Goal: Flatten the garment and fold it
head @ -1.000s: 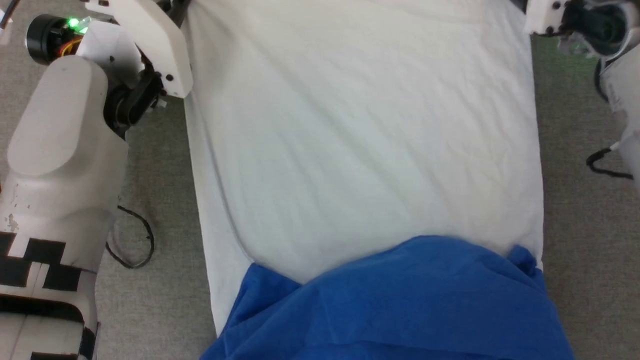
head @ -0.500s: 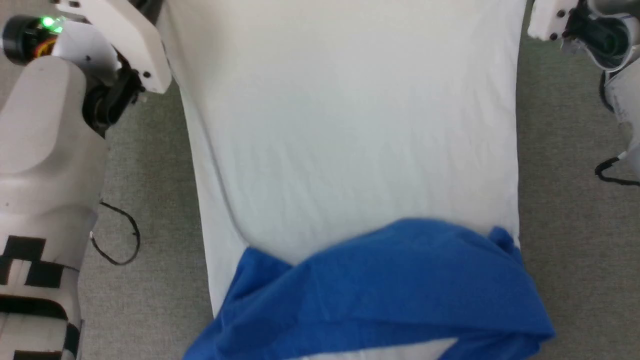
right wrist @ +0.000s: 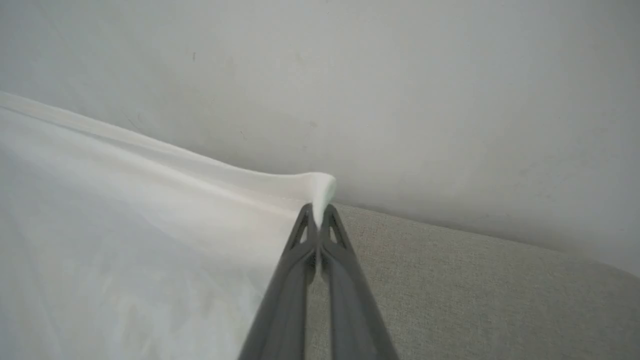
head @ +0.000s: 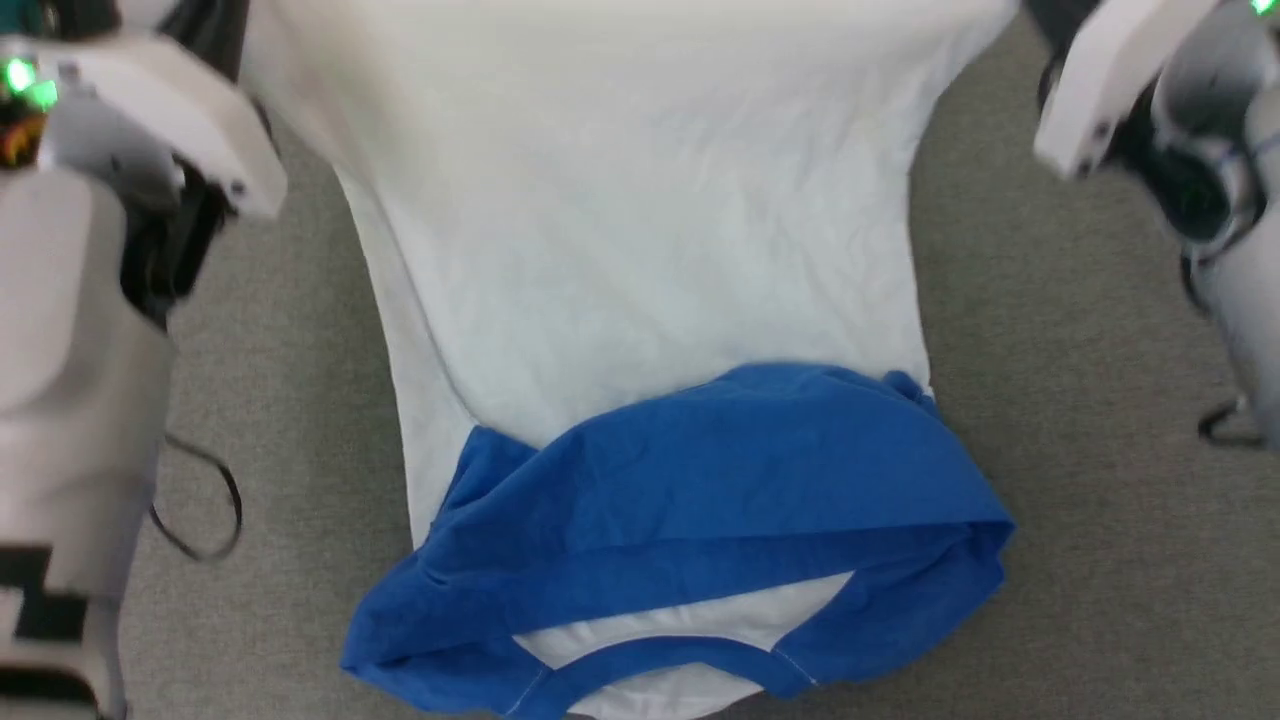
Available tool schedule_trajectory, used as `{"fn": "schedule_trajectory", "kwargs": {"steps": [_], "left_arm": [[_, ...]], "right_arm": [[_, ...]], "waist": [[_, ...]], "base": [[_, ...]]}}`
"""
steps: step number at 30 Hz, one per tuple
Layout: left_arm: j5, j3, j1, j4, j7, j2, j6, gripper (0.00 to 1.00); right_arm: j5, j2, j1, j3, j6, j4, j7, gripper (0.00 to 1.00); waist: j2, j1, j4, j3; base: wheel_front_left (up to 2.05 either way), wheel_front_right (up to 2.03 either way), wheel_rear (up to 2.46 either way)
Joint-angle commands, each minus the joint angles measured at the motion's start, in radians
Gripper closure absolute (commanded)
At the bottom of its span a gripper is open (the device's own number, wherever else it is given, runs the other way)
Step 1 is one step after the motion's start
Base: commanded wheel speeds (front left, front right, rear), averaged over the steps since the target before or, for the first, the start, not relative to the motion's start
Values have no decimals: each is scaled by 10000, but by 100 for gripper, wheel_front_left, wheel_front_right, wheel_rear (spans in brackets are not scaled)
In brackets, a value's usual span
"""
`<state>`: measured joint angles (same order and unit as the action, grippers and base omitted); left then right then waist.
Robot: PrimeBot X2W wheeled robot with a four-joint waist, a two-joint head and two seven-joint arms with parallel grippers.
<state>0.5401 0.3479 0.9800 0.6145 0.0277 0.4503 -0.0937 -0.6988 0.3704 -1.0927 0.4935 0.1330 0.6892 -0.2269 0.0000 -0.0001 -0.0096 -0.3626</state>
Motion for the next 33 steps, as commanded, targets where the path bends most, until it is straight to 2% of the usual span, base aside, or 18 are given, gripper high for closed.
{"fn": "schedule_trajectory", "kwargs": {"steps": [1,5,7,11,14,20,21,27,29,30,31,32,33], "left_arm": [[160,-168,-749,-330,-97,198,231,100],[623,-440,-2958,-1989,-7,361,771,100],[783,-606,-4171,-2959,118,521,1211,100],[1093,-978,-6739,-5091,485,870,2185,100],[1220,-1130,-8424,-6518,825,1043,2875,100],[1243,-909,-10794,-8262,1183,886,3864,100],[1243,-909,-10794,-8262,1183,886,3864,100],[1199,-356,-12137,-8296,1245,473,4336,100],[1327,-256,-12389,-8131,1164,272,4339,100],[1368,-219,-12455,-8017,1100,184,4325,80],[1344,-143,-12506,-7845,1060,143,4306,47],[1340,-76,-12538,-7683,1009,75,4284,0],[1427,-63,-12570,-7537,930,-67,4273,0]], "right_arm": [[-131,302,626,177,-23,-346,17,100],[-444,1008,2407,603,-23,-1848,-261,100],[-517,1335,3297,663,-23,-2548,-529,100],[-476,1817,5003,222,-23,-3869,-917,100],[-292,1894,6292,-357,-23,-4722,-1284,100],[316,1394,8916,-1581,-23,-6216,-2136,100],[316,1394,8916,-1581,-23,-6216,-2136,100],[1012,457,10980,-2756,-23,-6864,-2784,100],[1238,149,11543,-3014,-23,-6932,-2952,100],[1344,14,11784,-3102,-23,-6947,-3001,97],[1439,-146,12004,-3205,-23,-6937,-3021,62],[1629,-247,12206,-3279,-23,-6887,-3058,12],[1802,-332,12412,-3287,-23,-6854,-3133,0]], "waist": [[0,1,-213,784],[0,1,-224,1444],[0,1,-266,1727],[0,1,-336,2075],[0,1,-319,2235],[0,1,-204,2454],[0,1,-204,2454],[0,1,-165,2670],[0,1,-143,2748],[0,1,-120,2784],[0,1,-109,2833],[0,1,-98,2893],[0,1,-85,2938]], "base": [[0,0,0],[0,0,0],[0,0,0],[0,0,0],[0,0,0],[0,0,0],[0,0,0],[0,0,0],[0,0,0],[0,0,0],[0,0,0],[0,0,0],[0,0,0]]}}
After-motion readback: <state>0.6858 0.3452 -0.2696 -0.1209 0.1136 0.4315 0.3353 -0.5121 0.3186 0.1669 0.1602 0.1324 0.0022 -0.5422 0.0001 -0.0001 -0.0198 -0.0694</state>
